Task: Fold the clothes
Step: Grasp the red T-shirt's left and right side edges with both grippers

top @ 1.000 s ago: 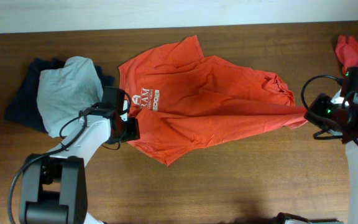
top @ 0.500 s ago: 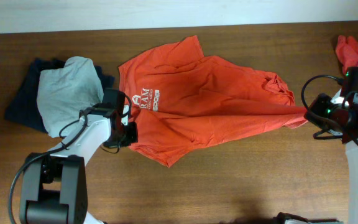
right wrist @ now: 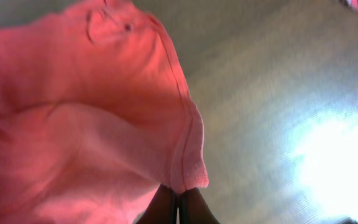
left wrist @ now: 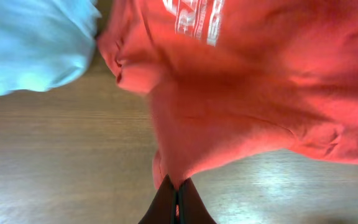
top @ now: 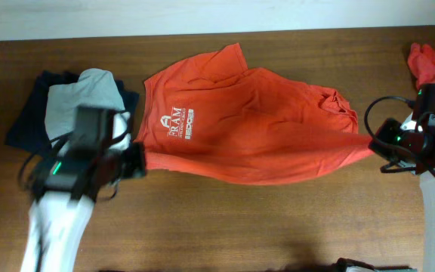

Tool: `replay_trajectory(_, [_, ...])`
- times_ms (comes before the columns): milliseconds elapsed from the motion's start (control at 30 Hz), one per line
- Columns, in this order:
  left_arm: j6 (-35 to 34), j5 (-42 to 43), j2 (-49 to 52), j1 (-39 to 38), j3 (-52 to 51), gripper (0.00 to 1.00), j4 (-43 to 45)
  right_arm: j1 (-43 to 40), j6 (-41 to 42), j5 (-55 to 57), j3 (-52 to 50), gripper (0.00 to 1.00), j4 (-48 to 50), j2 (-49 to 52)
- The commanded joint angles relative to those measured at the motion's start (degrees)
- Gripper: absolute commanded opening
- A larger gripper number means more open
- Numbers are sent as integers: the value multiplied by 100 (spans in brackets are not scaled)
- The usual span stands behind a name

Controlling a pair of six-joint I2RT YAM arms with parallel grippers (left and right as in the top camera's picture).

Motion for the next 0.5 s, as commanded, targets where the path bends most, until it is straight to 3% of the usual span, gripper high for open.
replay_trajectory(0, [-105,52,-726,85,24,1,-358,-15,17,136,81,4,-323,-55])
replay_trajectory(300, [-247,52,-1497,85,26,1,-1193,-15,-136,153,81,4,-1298,-105])
replay_trajectory(467, [-245,-249,-1414,85,26,1,-933,-15,-133,90,81,4,-1344,-166])
